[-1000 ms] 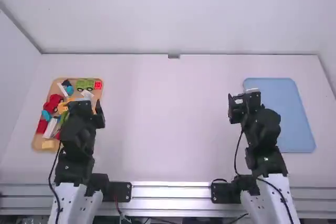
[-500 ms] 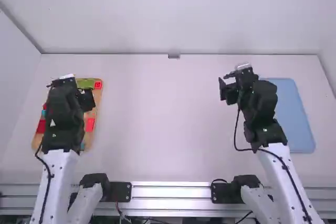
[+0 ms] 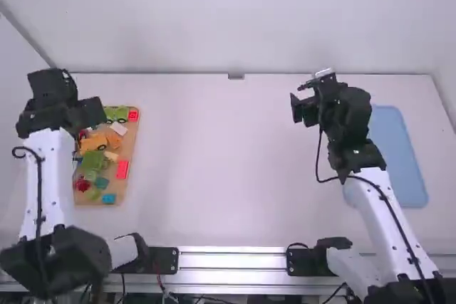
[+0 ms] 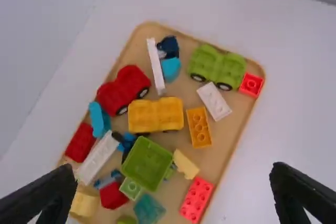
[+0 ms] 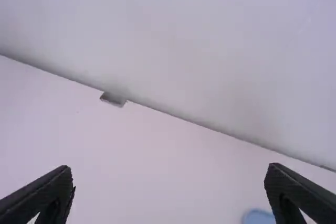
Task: Assemble lego blocks to make yellow taxi
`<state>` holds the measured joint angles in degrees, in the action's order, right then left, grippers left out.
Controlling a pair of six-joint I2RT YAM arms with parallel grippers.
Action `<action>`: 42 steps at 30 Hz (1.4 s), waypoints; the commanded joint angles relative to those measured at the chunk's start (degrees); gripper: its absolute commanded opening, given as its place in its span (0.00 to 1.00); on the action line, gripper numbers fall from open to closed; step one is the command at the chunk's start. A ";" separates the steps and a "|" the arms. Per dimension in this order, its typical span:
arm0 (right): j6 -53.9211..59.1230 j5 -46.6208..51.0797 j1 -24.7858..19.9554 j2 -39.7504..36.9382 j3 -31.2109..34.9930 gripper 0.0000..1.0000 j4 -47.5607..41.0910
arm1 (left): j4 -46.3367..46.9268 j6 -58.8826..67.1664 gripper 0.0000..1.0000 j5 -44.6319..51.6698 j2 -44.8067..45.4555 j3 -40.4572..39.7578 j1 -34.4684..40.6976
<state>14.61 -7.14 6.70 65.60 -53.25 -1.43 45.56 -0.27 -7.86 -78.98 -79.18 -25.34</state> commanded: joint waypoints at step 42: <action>0.26 -0.44 1.55 0.72 -2.49 0.98 0.17 | 26.91 23.69 0.99 10.19 -46.71 -37.46 -15.10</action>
<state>15.03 -7.40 8.25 65.93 -53.67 -1.48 72.27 14.79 1.54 -125.58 -116.88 -41.06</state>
